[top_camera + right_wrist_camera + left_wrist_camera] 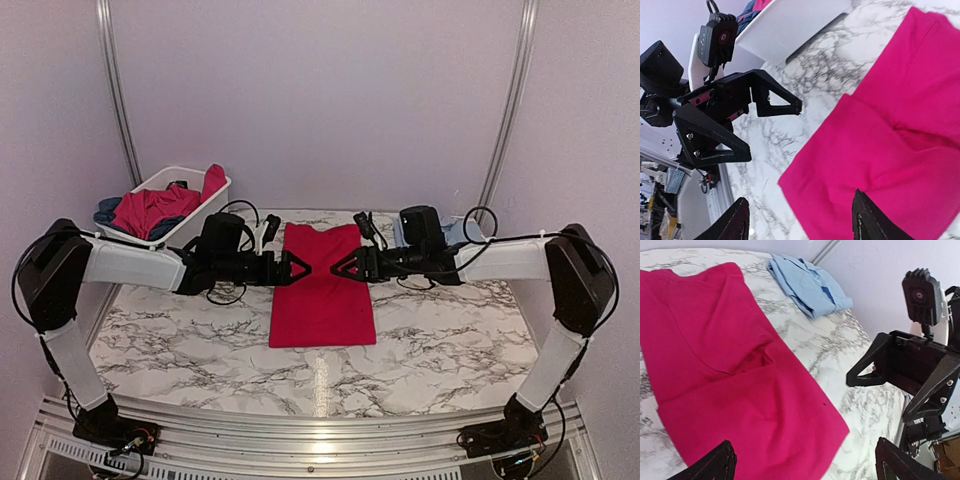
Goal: Fold and stack the mixed laundry pile
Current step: Smooth out the 2/3-rectangle-folded T-shirt at the center of the board.
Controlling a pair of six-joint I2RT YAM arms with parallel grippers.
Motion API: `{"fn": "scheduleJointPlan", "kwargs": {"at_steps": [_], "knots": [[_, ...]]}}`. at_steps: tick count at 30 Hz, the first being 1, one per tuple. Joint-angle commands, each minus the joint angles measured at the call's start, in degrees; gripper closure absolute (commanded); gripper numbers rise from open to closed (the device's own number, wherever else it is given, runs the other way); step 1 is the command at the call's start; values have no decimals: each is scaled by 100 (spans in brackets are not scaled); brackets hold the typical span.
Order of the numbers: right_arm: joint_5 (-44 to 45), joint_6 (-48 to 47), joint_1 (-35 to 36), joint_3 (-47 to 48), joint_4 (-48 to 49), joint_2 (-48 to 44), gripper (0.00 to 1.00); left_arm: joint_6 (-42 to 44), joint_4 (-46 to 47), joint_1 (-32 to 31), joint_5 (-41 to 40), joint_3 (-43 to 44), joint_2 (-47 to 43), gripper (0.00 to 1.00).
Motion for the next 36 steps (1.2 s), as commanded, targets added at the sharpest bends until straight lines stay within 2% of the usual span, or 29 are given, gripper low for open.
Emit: {"fn": "scheduleJointPlan", "kwargs": {"at_steps": [1,7,11,15,18,24,28,31,34,36], "knots": [[-447,1129,526,-987,948,-329,32,-769,847,-405,753,-931,-544,1],[-590,2095,986,-1768,2166,-282,30,-1910,2390,-867,1265,-1757,-465,1],[-579,2277,985,-1806,2643,106,30,-2340,3183,-871,1373,-1984,-142,1],[-702,2652,910,-1762,3326,657,30,-3070,4460,-873,1472,-2144,467,1],[-769,3028,802,-1872,3880,984,30,-3157,4548,-835,1389,-2129,759,1],[-816,3299,358,-2334,4262,1285,30,-3422,4567,-596,1258,-2261,1209,1],[-895,3460,162,-2719,4681,1502,30,-3868,5412,-342,1289,-2559,1666,1],[-901,3502,147,-2937,4809,1552,30,-3991,5672,-258,1251,-2764,1900,1],[-854,3449,93,-3224,4797,1337,31,-3739,5517,-247,1210,-2954,1692,1],[-773,3239,83,-3345,4449,985,32,-3313,4921,-245,1111,-3037,1179,1]]}}
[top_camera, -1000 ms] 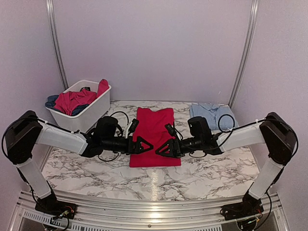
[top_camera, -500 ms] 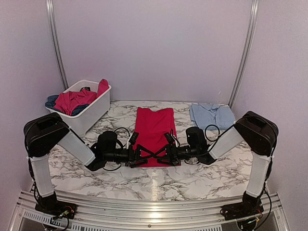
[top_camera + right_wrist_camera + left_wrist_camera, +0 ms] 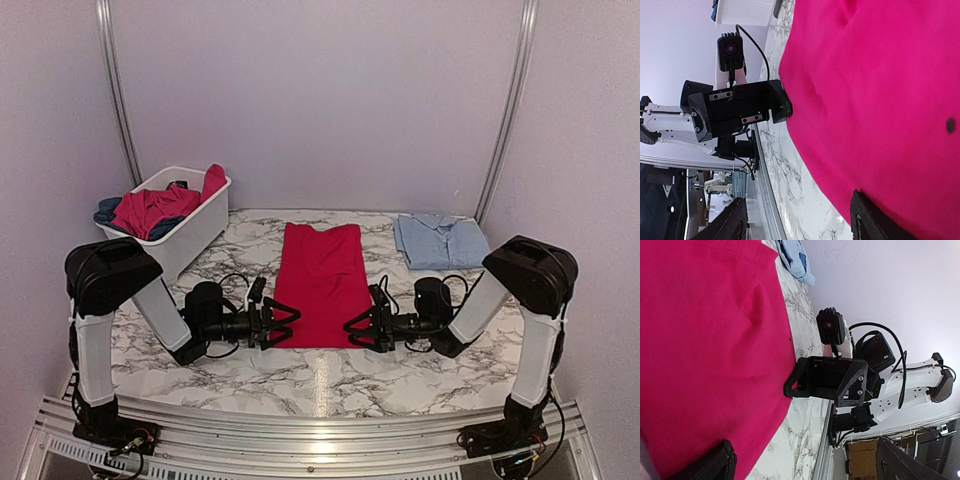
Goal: Fold and stack the mixed laundry pile
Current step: Smooth out the 2/3-rectangle-folded T-shirt at the center of the board, then pick up the 2/3-rectangle-folded T-shirt from the center of the board.
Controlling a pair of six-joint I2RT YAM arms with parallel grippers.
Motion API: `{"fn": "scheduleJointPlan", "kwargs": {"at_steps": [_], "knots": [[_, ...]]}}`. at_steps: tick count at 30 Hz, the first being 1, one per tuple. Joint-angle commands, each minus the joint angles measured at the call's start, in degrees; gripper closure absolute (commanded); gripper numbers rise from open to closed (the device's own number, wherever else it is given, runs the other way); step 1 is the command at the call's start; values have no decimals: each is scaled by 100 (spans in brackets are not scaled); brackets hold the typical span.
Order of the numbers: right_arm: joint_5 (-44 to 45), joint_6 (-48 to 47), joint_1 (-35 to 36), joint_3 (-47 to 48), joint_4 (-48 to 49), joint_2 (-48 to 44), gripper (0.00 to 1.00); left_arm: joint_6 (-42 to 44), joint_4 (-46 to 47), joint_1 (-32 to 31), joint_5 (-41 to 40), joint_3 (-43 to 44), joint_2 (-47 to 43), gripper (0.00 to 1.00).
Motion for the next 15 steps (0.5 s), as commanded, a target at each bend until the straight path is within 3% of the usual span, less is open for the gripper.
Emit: {"fn": "scheduleJointPlan", "kwargs": {"at_steps": [1,5,9,12,15], "knots": [[229,-444,-83,-347,-865,-569,33,854,-1446,81,-344,-339,-657,1],[670,-1711,-83,-126,-2826,-1798,36,2286,-3940,90,-1063,-210,-1980,1],[2004,-3630,99,593,-5322,-3000,39,3888,-5645,-27,-2053,39,-3022,1],[3161,-4962,565,1152,-6471,-3140,39,5253,-6710,-296,-2989,398,-3272,1],[3963,-5886,980,1382,-6840,-2943,41,6002,-7043,-542,-3824,546,-3255,1]]}}
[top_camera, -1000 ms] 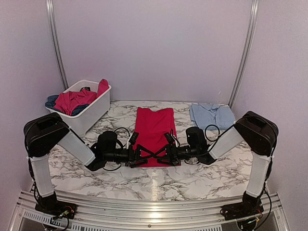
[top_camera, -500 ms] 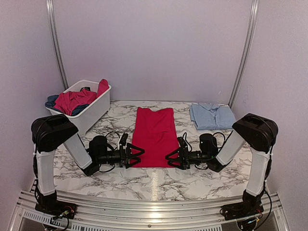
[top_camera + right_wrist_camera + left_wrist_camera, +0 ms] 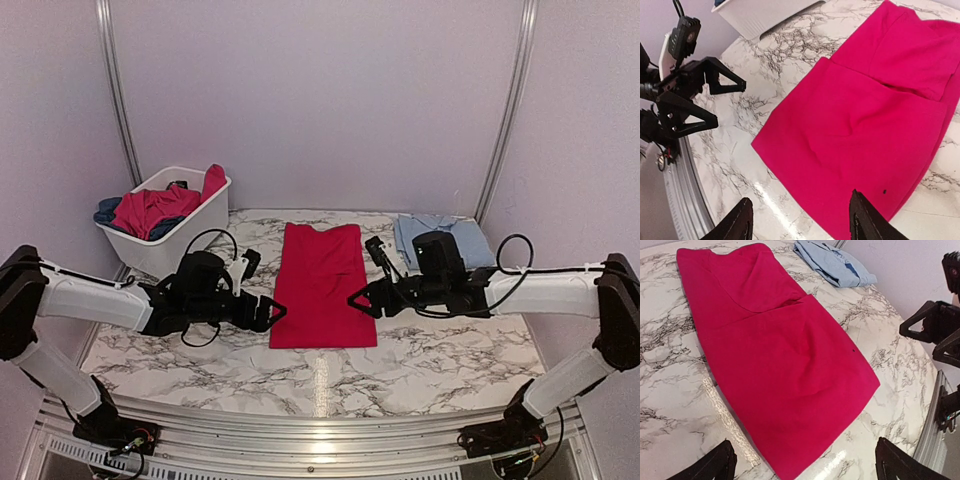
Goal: Fold and stack the mixed laundry pile
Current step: Pick up the 2/3-rectangle-folded T-shirt from the center of the board.
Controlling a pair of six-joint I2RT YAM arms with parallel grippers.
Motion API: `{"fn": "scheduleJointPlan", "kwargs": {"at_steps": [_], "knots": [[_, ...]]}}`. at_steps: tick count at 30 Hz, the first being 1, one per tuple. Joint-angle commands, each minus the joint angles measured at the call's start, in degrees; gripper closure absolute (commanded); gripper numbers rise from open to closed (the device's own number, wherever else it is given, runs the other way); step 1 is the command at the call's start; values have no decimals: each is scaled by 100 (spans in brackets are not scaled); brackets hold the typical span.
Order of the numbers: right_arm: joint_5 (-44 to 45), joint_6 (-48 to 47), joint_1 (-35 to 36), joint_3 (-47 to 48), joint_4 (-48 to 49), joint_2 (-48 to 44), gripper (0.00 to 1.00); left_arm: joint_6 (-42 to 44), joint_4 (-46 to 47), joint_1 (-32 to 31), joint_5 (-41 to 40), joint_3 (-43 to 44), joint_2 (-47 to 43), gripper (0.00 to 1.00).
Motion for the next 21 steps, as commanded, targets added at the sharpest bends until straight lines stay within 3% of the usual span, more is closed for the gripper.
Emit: {"fn": "scheduleJointPlan", "kwargs": {"at_steps": [1,5,13,21], "knots": [[1784,-2222,603,295,-1686,245,42,1983,-1531,-332,-1552,177,-22,1],[2931,-2759,1148,82,-1390,363,46,3313,-1286,-821,-2132,-79,-147,2],[3303,-3747,1342,-276,-1137,460,53,4564,-580,-988,-1590,-406,-65,15],[3129,-4189,1380,-581,-819,544,58,5150,-355,-1021,-1241,-367,363,32]]}}
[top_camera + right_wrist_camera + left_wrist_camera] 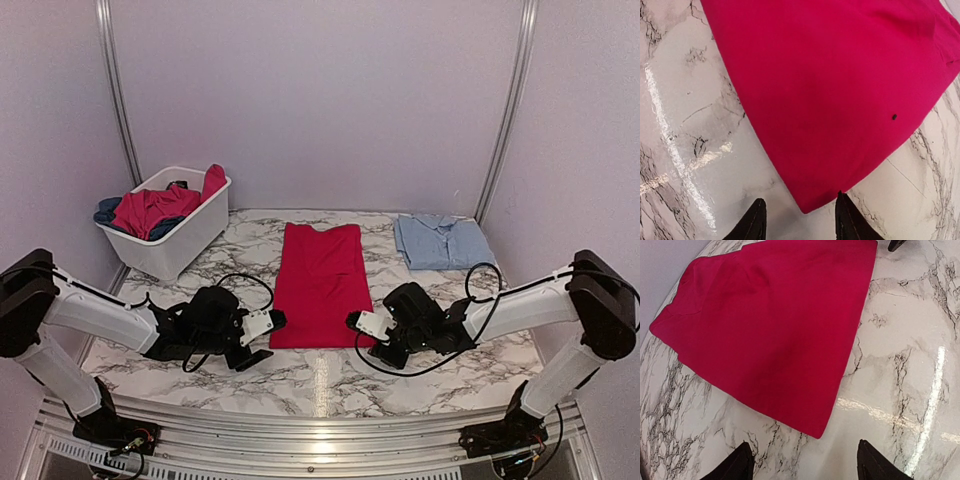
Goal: Fold and stack the mixed laundry pile
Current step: Pick up the 2/3-rectangle-folded T-shirt from the center of the board.
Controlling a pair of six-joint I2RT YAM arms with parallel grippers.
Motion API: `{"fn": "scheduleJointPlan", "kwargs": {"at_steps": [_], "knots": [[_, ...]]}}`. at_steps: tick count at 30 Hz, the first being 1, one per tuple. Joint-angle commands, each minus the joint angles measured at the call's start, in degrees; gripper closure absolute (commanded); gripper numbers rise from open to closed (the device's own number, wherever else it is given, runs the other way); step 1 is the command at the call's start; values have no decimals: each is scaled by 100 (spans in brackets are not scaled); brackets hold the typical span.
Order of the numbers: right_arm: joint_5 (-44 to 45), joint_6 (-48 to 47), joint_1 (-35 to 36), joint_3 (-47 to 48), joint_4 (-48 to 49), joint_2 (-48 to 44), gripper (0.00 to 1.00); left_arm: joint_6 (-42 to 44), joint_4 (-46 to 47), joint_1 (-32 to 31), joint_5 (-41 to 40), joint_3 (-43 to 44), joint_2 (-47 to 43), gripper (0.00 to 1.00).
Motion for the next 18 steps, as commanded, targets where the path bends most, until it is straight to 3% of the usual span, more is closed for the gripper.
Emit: {"fn": "scheduleJointPlan", "kwargs": {"at_steps": [1,12,18], "knots": [[-56,-387,51,-176,290,-79,58,523,339,-58,254,66,311,33],[159,-656,87,-170,652,492,67,777,577,-97,51,403,1154,55],[220,-620,81,-25,531,842,89,821,578,-97,-36,536,1410,67]]}}
